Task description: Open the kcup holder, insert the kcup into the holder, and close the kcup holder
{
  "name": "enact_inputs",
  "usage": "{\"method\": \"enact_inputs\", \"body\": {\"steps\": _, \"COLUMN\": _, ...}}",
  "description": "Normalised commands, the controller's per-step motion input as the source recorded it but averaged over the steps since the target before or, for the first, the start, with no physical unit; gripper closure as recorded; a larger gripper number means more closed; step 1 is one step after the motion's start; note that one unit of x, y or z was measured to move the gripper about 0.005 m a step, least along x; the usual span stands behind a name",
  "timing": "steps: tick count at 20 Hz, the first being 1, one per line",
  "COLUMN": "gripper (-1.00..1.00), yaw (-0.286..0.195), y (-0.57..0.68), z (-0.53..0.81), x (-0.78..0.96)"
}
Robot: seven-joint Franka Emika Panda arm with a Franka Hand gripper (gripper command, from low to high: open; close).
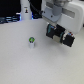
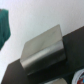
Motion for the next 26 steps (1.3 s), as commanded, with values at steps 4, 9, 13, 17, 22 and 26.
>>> {"method": "enact_inputs", "body": {"steps": 4, "gripper": -1.00, "yaw": -0.237, "y": -0.40, "z": -0.01, "x": -0.37}}
{"method": "enact_inputs", "body": {"steps": 9, "gripper": -1.00, "yaw": -0.231, "y": -0.43, "z": -0.06, "x": -0.38}}
{"method": "enact_inputs", "body": {"steps": 13, "gripper": -1.00, "yaw": -0.227, "y": -0.43, "z": -0.14, "x": -0.37}}
{"method": "enact_inputs", "body": {"steps": 17, "gripper": -1.00, "yaw": -0.227, "y": -0.46, "z": -0.21, "x": -0.30}}
{"method": "enact_inputs", "body": {"steps": 22, "gripper": -1.00, "yaw": -0.220, "y": -0.50, "z": -0.34, "x": -0.25}}
{"method": "enact_inputs", "body": {"steps": 26, "gripper": -1.00, "yaw": -0.194, "y": -0.46, "z": -0.40, "x": -0.25}}
